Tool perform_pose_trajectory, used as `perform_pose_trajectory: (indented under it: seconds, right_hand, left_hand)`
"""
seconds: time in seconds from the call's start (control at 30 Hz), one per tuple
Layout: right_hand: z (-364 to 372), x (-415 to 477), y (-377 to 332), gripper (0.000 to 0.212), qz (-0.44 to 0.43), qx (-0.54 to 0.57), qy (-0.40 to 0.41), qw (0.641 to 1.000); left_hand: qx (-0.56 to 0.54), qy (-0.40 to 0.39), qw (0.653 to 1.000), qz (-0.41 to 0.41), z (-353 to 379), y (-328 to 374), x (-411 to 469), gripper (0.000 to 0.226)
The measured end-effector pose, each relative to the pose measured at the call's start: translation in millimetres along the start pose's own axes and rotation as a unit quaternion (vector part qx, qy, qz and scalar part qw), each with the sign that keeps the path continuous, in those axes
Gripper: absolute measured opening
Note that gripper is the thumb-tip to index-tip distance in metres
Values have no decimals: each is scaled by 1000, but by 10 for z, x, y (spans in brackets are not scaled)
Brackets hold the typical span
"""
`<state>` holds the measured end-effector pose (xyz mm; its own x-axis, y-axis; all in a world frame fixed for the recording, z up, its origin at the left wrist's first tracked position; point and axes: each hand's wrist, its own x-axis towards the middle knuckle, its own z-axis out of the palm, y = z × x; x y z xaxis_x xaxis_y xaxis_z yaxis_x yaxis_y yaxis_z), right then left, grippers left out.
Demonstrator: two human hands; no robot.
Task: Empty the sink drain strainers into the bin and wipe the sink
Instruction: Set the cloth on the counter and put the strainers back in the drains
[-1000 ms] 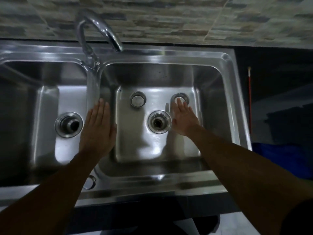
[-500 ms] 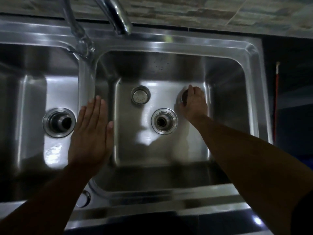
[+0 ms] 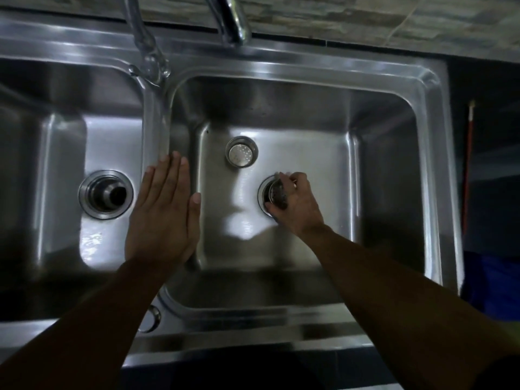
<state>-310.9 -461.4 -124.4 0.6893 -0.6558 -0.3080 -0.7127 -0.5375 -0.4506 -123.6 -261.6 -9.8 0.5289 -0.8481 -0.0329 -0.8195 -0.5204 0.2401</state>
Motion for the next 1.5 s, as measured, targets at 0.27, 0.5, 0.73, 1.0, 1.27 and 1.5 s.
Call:
perform_pose_trajectory:
  seconds: [0.27,0.5,0.73,1.0,1.27,1.5]
  right_hand:
    - [158,-2,-21,85,-14,-84,8,996]
    - [336,-50,2,77,1,-5,37,999]
    - [482,-122,-13,70,13,38,72,997]
    - [423,-114,-81,71,19,63,52,996]
    - [135,266,-617,75,-41,82,107,990]
    - [61,730,-851,90,-107,9,42,993]
  left_hand:
    - [-1,13,1000,2,12,-5,-3,58]
    - [-7,7,1000,-1,5,-10,2,57]
    - [-11,-4,1000,-1,-11,-10,2,57]
    - [-18,1,1000,-3,-26,7,-8,54]
    - [-27,12,1000,-8,-13,4,-8,53]
    - [-29,13,999,-12,23,-12,-8,53]
